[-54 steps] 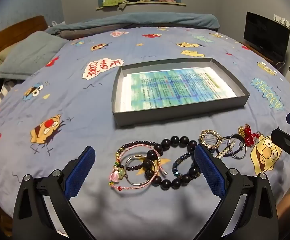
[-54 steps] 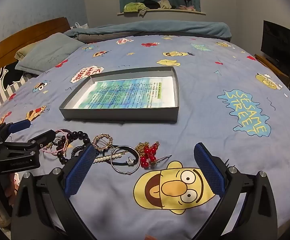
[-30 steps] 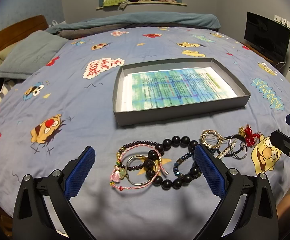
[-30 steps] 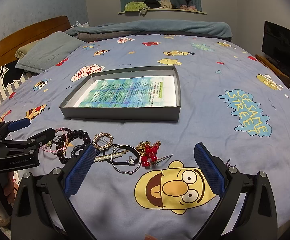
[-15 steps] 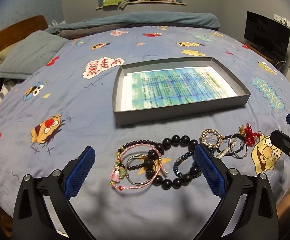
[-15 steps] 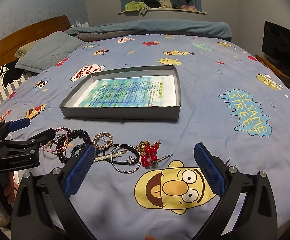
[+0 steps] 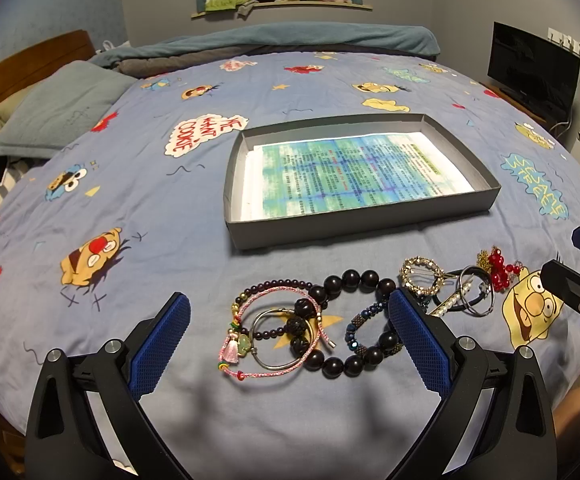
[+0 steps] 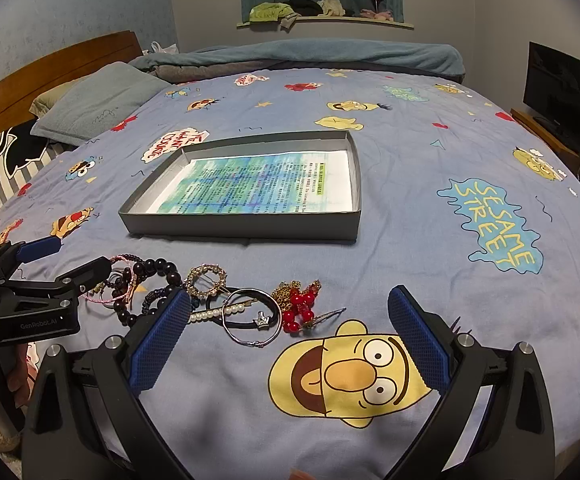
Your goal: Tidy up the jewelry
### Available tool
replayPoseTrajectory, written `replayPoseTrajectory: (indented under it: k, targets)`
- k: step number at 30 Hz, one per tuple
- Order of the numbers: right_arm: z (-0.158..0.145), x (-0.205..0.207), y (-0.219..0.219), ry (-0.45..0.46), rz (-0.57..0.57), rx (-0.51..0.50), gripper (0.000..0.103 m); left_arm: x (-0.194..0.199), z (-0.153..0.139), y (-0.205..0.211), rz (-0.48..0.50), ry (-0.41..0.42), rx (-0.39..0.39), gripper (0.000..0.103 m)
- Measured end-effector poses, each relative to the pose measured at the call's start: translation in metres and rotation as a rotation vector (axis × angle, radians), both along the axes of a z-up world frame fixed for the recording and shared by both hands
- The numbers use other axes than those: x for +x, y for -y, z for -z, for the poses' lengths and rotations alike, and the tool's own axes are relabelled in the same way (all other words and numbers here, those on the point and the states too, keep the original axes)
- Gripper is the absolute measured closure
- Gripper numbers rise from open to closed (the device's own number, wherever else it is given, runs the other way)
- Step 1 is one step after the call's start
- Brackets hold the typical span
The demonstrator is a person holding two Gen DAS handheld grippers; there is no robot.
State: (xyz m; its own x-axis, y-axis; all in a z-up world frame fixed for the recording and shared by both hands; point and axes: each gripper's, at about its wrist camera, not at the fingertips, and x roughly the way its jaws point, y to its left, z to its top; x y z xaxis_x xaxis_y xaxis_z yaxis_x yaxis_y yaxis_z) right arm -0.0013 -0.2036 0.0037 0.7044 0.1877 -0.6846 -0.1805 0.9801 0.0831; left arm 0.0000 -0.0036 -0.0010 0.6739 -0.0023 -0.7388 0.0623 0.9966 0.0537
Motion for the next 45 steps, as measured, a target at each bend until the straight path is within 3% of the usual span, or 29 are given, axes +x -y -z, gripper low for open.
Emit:
replayPoseTrajectory:
  k: [39, 45]
  targets:
    - [0.003, 0.003, -0.003, -0.005, -0.005, -0.025, 0.006, 0.0, 0.002, -0.003, -0.001, -0.005, 0.002, 0.004]
    - [0.018, 0.013, 0.008, -0.03, -0.004, 0.023, 0.006, 0.001, 0.009, -0.018, -0.002, 0.01, -0.009, 0.004]
